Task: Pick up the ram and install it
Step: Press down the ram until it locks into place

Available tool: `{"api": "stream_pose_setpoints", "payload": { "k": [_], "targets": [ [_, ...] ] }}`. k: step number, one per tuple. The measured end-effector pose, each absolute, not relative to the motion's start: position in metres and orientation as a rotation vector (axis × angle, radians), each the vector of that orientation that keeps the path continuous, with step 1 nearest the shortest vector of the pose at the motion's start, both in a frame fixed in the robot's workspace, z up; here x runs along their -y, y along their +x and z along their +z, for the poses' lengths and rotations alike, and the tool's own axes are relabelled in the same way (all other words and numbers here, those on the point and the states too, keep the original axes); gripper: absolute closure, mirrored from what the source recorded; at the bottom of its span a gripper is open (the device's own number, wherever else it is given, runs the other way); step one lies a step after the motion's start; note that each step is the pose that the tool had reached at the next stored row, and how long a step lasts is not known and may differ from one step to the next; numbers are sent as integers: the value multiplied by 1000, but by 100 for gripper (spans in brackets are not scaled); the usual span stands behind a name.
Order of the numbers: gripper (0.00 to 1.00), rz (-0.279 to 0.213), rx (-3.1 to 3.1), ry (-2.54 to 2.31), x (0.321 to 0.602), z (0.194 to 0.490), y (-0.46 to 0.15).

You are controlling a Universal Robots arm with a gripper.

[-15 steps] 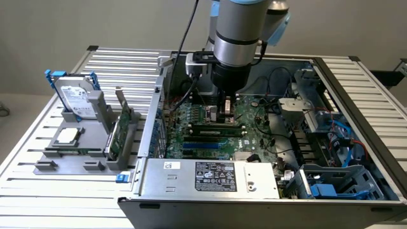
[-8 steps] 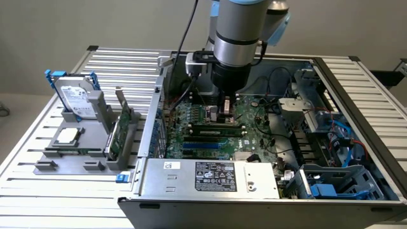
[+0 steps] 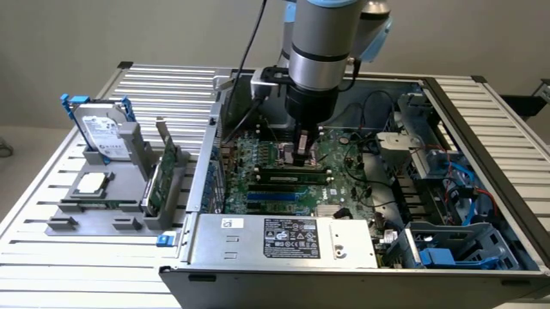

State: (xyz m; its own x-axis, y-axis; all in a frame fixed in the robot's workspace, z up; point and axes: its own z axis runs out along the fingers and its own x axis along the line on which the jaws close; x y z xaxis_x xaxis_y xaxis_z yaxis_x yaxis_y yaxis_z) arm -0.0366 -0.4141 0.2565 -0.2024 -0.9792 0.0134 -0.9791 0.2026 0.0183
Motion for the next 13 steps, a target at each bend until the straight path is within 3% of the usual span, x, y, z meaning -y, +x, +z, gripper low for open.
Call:
{"api": "stream_pose_setpoints", "payload": {
  "k": [13],
  "targets": [
    [89, -12, 2616, 1702, 414, 251, -37]
  ]
}}
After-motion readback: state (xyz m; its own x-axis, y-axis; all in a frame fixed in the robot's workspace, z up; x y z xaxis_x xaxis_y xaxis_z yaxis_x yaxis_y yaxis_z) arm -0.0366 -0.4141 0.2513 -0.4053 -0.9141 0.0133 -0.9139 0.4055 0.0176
